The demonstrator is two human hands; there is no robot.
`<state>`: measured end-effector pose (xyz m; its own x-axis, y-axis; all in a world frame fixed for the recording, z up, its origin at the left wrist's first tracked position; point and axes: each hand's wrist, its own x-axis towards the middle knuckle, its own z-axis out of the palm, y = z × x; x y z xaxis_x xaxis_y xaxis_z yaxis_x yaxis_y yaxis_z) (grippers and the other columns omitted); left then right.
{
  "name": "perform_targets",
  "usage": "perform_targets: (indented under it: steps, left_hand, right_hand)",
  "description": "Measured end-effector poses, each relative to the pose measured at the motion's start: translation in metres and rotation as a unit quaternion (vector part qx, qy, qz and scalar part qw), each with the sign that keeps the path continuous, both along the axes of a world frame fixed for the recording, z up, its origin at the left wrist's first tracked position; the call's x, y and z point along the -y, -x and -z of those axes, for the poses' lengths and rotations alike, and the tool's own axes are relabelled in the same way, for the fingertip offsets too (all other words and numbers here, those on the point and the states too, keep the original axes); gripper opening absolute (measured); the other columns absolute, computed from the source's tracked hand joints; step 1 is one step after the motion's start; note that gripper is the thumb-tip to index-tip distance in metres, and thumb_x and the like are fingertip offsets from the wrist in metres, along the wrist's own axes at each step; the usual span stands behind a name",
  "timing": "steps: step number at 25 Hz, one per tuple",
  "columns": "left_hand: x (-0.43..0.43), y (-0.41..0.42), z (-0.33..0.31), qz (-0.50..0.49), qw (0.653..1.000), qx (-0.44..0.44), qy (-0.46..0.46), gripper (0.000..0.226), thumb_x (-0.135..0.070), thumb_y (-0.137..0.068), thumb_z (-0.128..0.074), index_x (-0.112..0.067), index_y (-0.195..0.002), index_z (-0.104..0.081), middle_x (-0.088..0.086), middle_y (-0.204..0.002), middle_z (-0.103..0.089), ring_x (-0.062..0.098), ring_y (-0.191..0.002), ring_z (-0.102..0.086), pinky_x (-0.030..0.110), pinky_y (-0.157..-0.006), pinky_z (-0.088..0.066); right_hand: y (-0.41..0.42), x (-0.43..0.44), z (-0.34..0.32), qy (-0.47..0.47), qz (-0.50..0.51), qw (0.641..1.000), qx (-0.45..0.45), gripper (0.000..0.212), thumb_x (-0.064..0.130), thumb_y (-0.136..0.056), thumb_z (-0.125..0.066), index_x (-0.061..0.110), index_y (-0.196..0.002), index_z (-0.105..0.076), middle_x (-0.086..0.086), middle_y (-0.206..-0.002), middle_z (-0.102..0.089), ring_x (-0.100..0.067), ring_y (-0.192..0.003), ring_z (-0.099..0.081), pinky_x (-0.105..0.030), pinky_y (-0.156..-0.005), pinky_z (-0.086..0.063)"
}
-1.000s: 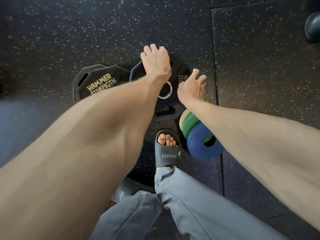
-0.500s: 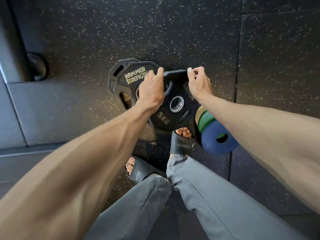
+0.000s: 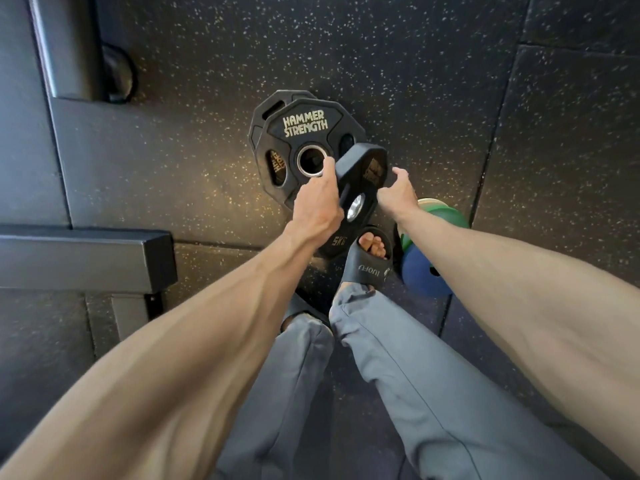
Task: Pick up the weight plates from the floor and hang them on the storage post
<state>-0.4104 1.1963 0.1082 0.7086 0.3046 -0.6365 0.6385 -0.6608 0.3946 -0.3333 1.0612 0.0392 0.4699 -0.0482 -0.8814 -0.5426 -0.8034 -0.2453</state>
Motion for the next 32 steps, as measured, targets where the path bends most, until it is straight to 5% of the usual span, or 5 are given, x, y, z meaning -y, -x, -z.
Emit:
perform_targets:
  steps: [6, 11, 16, 22, 32]
  left_hand:
    - [0.001, -0.010, -0.058, -0.028, 0.999, -0.028, 0.007, 0.046, -0.005, -0.079, -0.067, -0.008, -0.116, -0.038, 0.017, -0.099, -0.066, 0.040, -0.091, -0.065, 0.042, -0.069, -0.048]
    - [-0.047, 0.005, -0.095, -0.143, 0.985, -0.068, 0.064, 0.053, -0.009, -0.073, -0.075, -0.010, -0.112, -0.039, 0.013, -0.108, -0.063, 0.031, -0.095, -0.061, 0.044, -0.081, -0.055]
    - [-0.069, 0.026, -0.099, -0.274, 0.947, -0.090, 0.142, 0.048, -0.011, -0.073, -0.075, -0.009, -0.112, -0.046, 0.000, -0.096, -0.055, 0.013, -0.080, -0.052, 0.029, -0.066, -0.046]
    - [-0.063, 0.043, -0.079, -0.394, 0.866, -0.164, 0.260, 0.044, -0.005, -0.078, -0.071, -0.007, -0.120, -0.057, 0.016, -0.109, -0.072, 0.025, -0.083, -0.071, 0.039, -0.061, -0.063]
    - [-0.072, 0.044, 0.015, -0.391, 0.878, -0.178, 0.211, 0.050, 0.000, -0.077, -0.063, -0.011, -0.125, -0.054, 0.015, -0.115, -0.067, 0.031, -0.095, -0.066, 0.040, -0.052, -0.060]
  right_hand:
    - [0.038, -0.011, -0.025, -0.021, 0.132, 0.988, -0.073, 0.054, 0.034, -0.081, -0.048, 0.015, -0.131, -0.055, -0.012, -0.124, -0.063, -0.034, -0.111, -0.061, -0.044, -0.094, -0.053]
    - [0.048, -0.012, -0.028, -0.028, 0.162, 0.980, -0.112, 0.060, 0.052, -0.078, -0.045, 0.017, -0.124, -0.057, -0.006, -0.098, -0.054, -0.024, -0.075, -0.053, -0.030, -0.047, -0.047]
    - [0.061, -0.009, -0.038, -0.037, 0.260, 0.959, -0.107, 0.098, 0.073, -0.074, -0.054, 0.006, -0.145, -0.044, -0.008, -0.138, -0.057, -0.031, -0.120, -0.059, -0.046, -0.107, -0.047]
    - [0.051, 0.032, -0.046, -0.049, 0.346, 0.933, -0.081, 0.094, 0.061, -0.051, -0.085, 0.006, -0.122, -0.059, -0.011, -0.107, -0.073, -0.027, -0.089, -0.075, -0.050, -0.080, -0.062]
    - [0.006, -0.013, -0.037, 0.048, -0.015, 0.987, 0.150, 0.037, 0.025, -0.090, -0.067, 0.000, -0.116, -0.065, -0.019, -0.119, -0.067, -0.035, -0.117, -0.058, -0.034, -0.090, -0.044]
